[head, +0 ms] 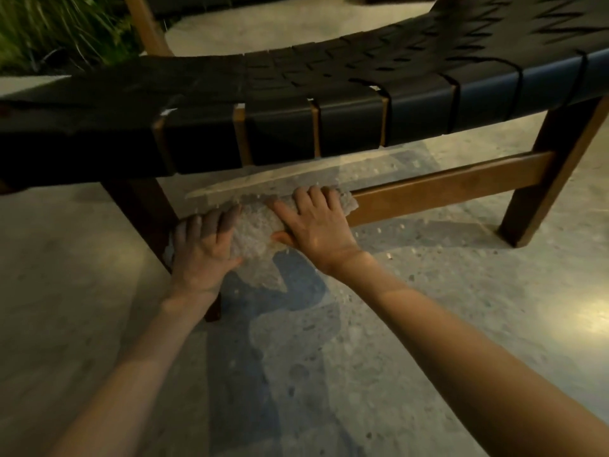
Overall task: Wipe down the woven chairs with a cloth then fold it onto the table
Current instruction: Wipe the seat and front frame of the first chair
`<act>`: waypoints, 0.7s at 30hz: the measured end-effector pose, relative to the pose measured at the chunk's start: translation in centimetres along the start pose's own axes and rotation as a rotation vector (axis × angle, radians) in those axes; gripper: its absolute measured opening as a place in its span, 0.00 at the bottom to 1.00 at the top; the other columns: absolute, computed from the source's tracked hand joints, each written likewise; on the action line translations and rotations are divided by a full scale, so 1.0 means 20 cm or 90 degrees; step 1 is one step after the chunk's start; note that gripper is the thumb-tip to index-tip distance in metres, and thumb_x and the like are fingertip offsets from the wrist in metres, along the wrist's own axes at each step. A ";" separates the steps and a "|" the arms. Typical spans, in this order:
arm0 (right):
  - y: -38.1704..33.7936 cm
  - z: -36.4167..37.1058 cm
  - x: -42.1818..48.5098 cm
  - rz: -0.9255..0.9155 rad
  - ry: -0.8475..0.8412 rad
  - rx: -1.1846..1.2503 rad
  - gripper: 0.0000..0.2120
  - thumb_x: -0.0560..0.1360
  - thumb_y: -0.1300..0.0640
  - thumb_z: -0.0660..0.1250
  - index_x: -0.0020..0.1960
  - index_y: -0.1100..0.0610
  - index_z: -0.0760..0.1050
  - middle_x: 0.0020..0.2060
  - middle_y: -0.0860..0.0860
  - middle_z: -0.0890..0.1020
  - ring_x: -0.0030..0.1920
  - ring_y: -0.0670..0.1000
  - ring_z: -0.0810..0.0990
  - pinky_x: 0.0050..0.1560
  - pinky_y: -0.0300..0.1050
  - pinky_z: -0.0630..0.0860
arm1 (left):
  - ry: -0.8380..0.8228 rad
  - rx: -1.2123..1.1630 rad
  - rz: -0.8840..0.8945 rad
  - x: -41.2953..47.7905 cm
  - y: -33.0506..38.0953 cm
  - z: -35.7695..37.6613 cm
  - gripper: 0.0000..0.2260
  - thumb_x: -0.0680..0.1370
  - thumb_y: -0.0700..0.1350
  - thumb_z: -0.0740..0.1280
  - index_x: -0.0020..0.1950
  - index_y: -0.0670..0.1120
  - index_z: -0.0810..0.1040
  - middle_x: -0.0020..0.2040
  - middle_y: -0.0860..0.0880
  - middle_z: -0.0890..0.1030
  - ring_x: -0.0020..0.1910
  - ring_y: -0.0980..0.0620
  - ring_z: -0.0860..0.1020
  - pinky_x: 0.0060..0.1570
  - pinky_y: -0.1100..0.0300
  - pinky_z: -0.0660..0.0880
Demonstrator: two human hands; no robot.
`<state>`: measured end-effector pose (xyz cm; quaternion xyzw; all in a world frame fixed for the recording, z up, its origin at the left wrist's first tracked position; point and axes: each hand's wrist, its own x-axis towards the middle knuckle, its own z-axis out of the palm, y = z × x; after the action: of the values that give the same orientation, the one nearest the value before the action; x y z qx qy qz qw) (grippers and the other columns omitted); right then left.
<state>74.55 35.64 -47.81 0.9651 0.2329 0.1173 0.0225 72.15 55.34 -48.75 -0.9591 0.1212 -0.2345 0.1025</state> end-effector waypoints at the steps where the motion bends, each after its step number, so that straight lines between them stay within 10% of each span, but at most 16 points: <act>1: 0.02 0.00 -0.01 -0.006 0.006 -0.003 0.27 0.80 0.38 0.51 0.75 0.49 0.57 0.63 0.57 0.70 0.61 0.59 0.68 0.63 0.55 0.60 | 0.000 0.007 -0.007 0.00 0.02 0.00 0.40 0.55 0.49 0.82 0.62 0.39 0.71 0.48 0.35 0.79 0.42 0.35 0.78 0.45 0.41 0.74; 12: 0.59 0.06 -0.28 0.116 -0.001 -0.046 0.35 0.75 0.32 0.43 0.76 0.49 0.59 0.62 0.60 0.73 0.60 0.63 0.72 0.66 0.59 0.61 | -0.017 0.040 0.159 0.32 0.55 -0.09 0.39 0.60 0.58 0.77 0.65 0.42 0.72 0.49 0.43 0.79 0.45 0.44 0.79 0.45 0.54 0.75; 21: 1.25 0.04 -0.52 0.216 0.013 -0.003 0.38 0.71 0.29 0.51 0.70 0.54 0.67 0.57 0.61 0.74 0.58 0.63 0.71 0.62 0.59 0.63 | -0.057 -0.051 0.254 0.69 1.21 -0.11 0.38 0.74 0.58 0.67 0.73 0.42 0.50 0.65 0.42 0.67 0.61 0.45 0.70 0.59 0.54 0.67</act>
<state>76.91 8.62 -48.32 0.9894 0.0666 0.1294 0.0020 78.49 28.10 -47.04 -0.9289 0.3132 -0.1617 0.1139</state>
